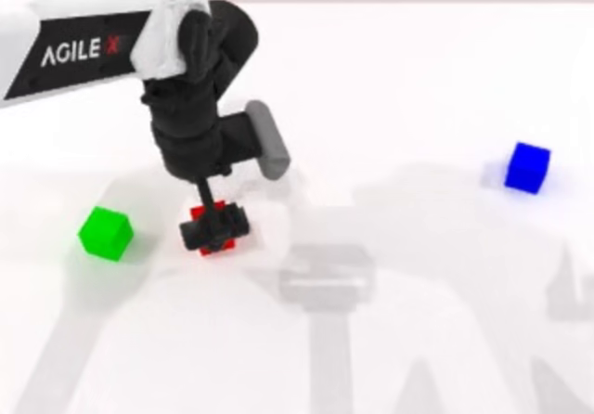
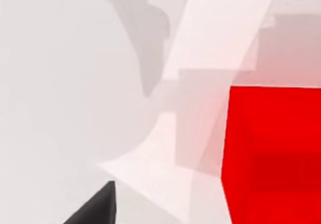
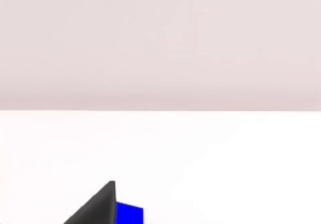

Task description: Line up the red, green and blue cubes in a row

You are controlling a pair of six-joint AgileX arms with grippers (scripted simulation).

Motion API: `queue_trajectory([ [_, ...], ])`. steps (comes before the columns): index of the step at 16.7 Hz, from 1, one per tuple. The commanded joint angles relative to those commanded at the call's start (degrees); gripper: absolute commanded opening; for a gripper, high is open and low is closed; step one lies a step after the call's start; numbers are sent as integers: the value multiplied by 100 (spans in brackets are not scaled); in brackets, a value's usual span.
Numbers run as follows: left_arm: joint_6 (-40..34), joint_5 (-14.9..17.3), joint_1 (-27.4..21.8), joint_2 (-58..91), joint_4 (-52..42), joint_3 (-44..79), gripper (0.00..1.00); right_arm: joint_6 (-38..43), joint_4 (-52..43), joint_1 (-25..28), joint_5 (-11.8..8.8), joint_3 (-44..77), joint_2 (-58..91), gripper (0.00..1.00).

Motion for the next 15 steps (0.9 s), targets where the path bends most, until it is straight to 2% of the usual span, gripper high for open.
queue_trajectory([
  [4, 6, 3, -1, 308, 784, -483, 100, 0, 0, 0, 0, 0, 0, 100],
  [8, 7, 3, -2, 340, 843, -527, 100, 0, 0, 0, 0, 0, 0, 100],
  [15, 7, 3, -2, 340, 843, -527, 47, 0, 0, 0, 0, 0, 0, 100],
])
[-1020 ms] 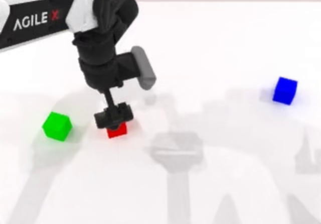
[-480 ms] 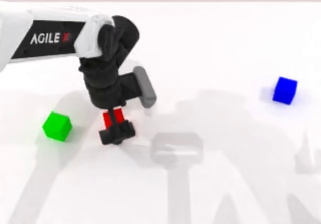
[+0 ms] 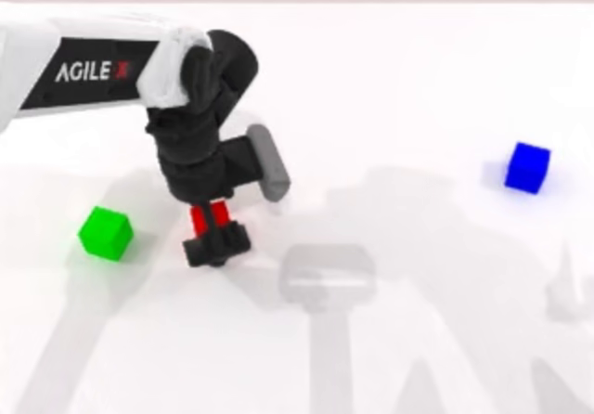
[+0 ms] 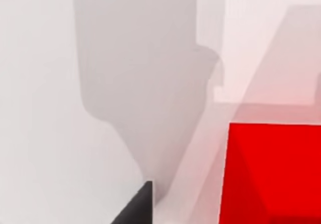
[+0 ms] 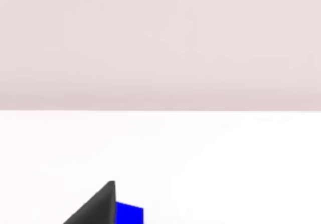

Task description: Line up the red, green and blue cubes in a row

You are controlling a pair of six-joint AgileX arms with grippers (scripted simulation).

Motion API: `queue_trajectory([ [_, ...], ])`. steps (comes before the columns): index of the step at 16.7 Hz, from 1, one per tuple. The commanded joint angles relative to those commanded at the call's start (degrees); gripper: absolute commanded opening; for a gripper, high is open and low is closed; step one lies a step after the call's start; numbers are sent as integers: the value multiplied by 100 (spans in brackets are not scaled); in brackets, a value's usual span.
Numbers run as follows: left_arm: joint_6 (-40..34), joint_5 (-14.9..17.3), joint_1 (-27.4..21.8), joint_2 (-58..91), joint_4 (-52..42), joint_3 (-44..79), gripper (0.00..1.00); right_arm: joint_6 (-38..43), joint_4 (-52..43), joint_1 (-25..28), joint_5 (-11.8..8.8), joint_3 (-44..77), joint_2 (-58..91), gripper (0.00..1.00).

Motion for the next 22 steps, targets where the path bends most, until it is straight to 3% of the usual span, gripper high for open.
queue_trajectory([
  [6, 0, 0, 0, 0, 0, 0, 2, 0, 0, 0, 0, 0, 0, 100],
  [14, 0, 0, 0, 0, 0, 0, 0, 0, 0, 0, 0, 0, 0, 100],
  [22, -93, 100, 79, -573, -1264, 735, 0, 0, 0, 0, 0, 0, 0, 100],
])
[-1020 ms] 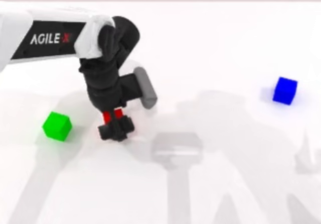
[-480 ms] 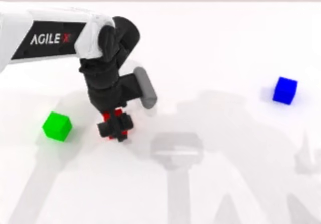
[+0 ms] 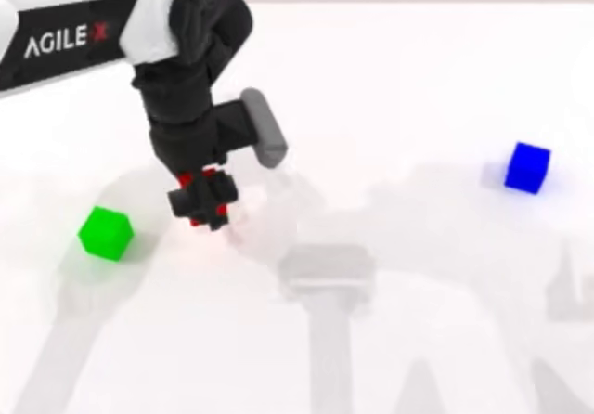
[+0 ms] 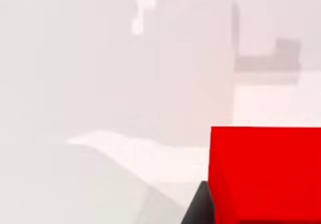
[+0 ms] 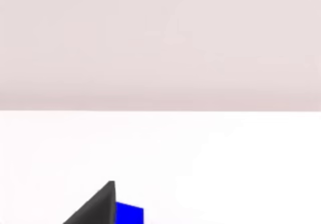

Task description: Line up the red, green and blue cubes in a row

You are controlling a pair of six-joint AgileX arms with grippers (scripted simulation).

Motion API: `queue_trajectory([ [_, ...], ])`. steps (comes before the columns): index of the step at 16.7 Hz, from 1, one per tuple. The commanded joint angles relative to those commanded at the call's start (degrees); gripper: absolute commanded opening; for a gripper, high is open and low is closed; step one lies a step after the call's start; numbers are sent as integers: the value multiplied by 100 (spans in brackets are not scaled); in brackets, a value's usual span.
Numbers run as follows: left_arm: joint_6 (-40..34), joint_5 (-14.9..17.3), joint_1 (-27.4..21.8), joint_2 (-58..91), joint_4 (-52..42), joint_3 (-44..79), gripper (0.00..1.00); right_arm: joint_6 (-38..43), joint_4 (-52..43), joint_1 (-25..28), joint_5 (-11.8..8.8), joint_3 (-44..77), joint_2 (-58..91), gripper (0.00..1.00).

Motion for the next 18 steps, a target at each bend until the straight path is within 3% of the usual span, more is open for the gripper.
queue_trajectory([
  [8, 50, -5, -83, -221, -266, 101, 0, 0, 0, 0, 0, 0, 0, 100],
  [15, 590, -26, -1016, -1590, -129, -1394, 0, 0, 0, 0, 0, 0, 0, 100],
  [18, 692, -30, -1183, -1794, -106, -1595, 0, 0, 0, 0, 0, 0, 0, 100],
])
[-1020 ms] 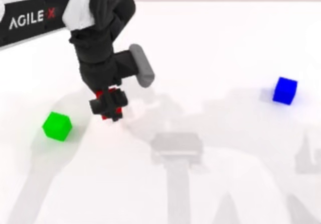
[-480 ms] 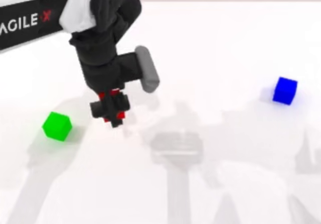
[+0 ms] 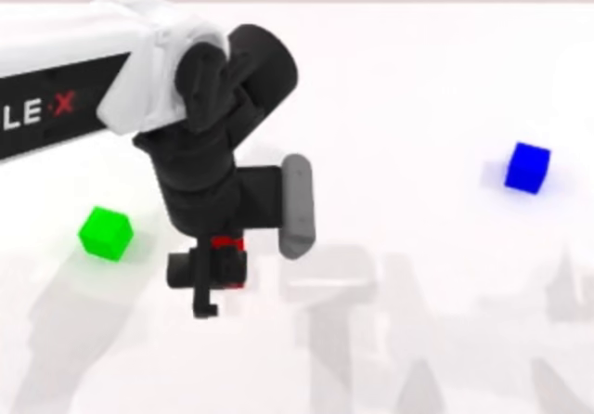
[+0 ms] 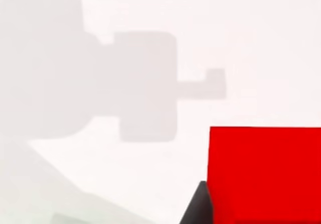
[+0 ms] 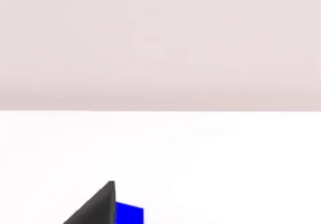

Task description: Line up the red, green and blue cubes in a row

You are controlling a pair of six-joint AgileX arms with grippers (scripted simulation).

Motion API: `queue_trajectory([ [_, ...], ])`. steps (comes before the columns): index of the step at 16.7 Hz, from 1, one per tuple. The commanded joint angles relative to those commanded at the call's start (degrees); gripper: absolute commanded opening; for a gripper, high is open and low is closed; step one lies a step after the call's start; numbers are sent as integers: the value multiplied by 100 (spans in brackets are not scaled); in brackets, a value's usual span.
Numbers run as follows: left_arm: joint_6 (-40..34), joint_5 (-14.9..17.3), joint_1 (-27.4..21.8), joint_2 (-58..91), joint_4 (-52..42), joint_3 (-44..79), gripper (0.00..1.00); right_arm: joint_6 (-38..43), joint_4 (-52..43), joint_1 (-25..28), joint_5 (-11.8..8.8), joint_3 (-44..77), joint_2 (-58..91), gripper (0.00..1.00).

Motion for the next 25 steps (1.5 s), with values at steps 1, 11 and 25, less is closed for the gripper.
queue_trajectory([
  [1, 0, 0, 0, 0, 0, 0, 0, 0, 0, 0, 0, 0, 0, 100],
  [11, -26, 2, -11, 481, 1265, -761, 0, 0, 0, 0, 0, 0, 0, 100],
  [25, -20, 2, -29, 591, 1519, -928, 60, 0, 0, 0, 0, 0, 0, 100],
])
